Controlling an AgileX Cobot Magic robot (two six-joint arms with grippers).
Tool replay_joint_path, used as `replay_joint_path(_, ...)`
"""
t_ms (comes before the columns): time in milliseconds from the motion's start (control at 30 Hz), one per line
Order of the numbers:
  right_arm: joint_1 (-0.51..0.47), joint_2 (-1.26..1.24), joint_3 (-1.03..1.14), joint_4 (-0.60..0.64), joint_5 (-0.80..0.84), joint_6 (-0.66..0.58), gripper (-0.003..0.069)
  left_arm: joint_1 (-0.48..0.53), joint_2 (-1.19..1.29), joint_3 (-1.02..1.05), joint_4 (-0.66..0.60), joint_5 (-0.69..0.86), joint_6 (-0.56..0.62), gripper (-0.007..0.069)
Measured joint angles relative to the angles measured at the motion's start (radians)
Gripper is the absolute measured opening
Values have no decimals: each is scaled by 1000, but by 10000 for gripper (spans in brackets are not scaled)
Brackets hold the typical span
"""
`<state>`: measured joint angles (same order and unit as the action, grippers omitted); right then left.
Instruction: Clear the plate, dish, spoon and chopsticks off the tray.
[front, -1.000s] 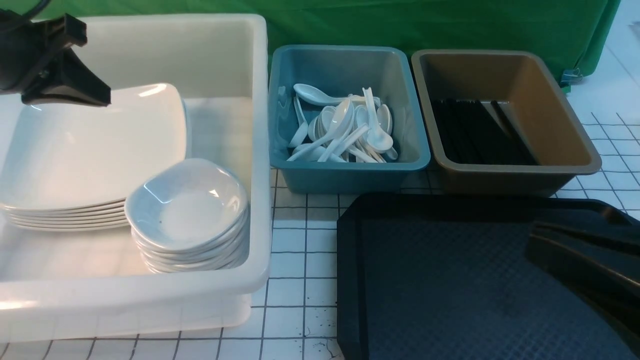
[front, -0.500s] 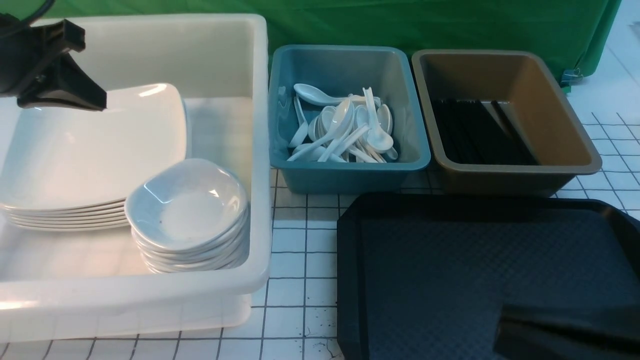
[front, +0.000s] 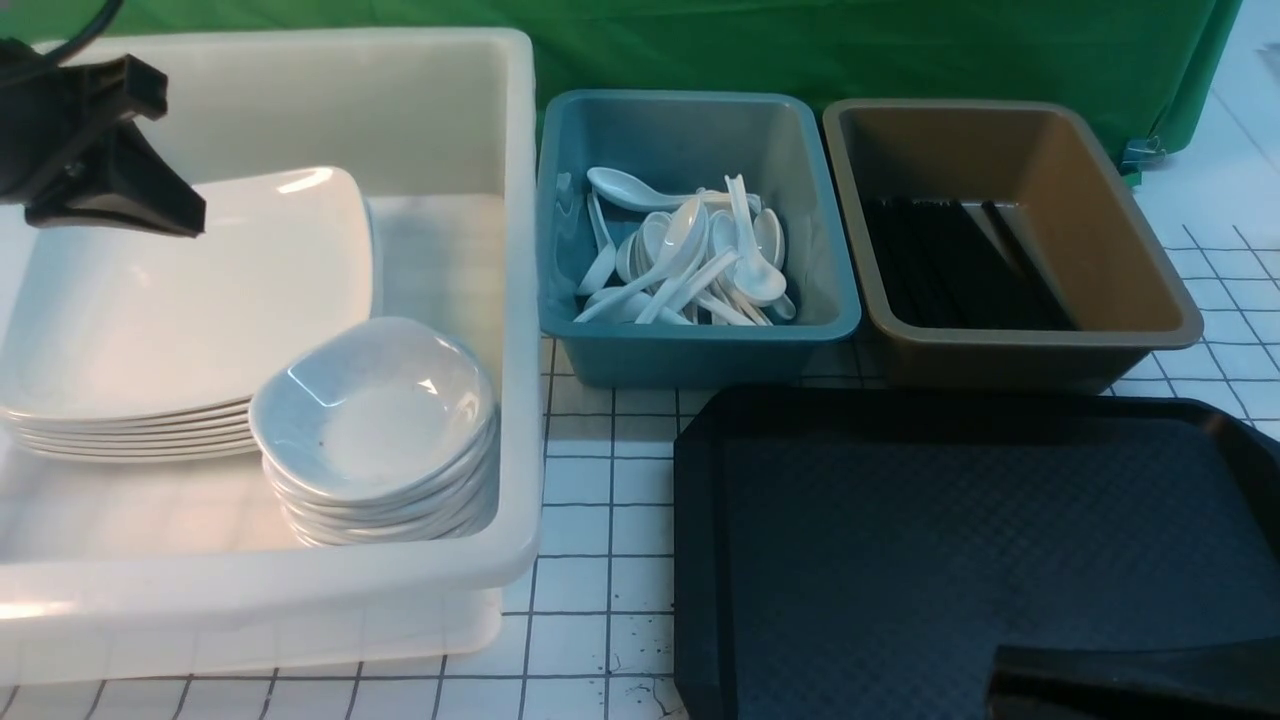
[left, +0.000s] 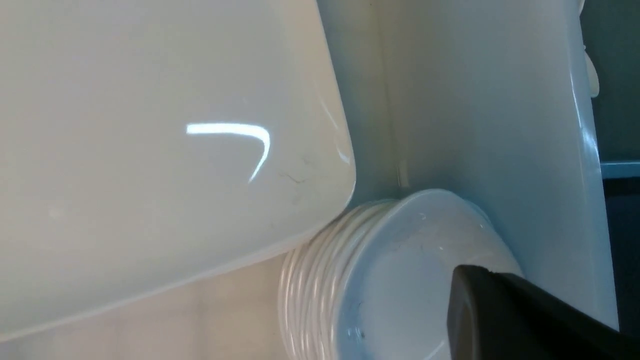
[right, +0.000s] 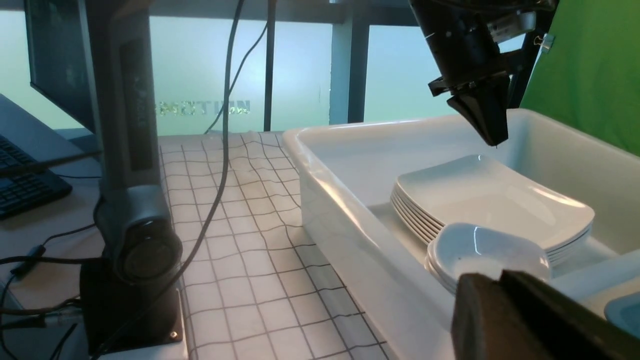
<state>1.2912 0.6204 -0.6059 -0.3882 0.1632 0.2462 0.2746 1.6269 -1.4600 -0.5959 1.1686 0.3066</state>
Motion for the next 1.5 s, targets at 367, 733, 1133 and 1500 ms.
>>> replay_joint_path(367, 1, 1, 0, 4, 7, 0, 90, 0, -115, 0, 29, 48, -102, 20)
replay_joint_path(733, -65, -58, 83, 252, -7, -5, 115, 0, -232, -1, 120, 50, -105, 20)
replay_joint_path(1133, -577, -241, 310, 261, -49, -6, 139, 0, -233, -1, 169, 53, -90, 20)
replay_joint_path(1500, -1090, -596, 611, 262, -30, -6, 164, -60, -233, -1, 98, 29, -89, 20)
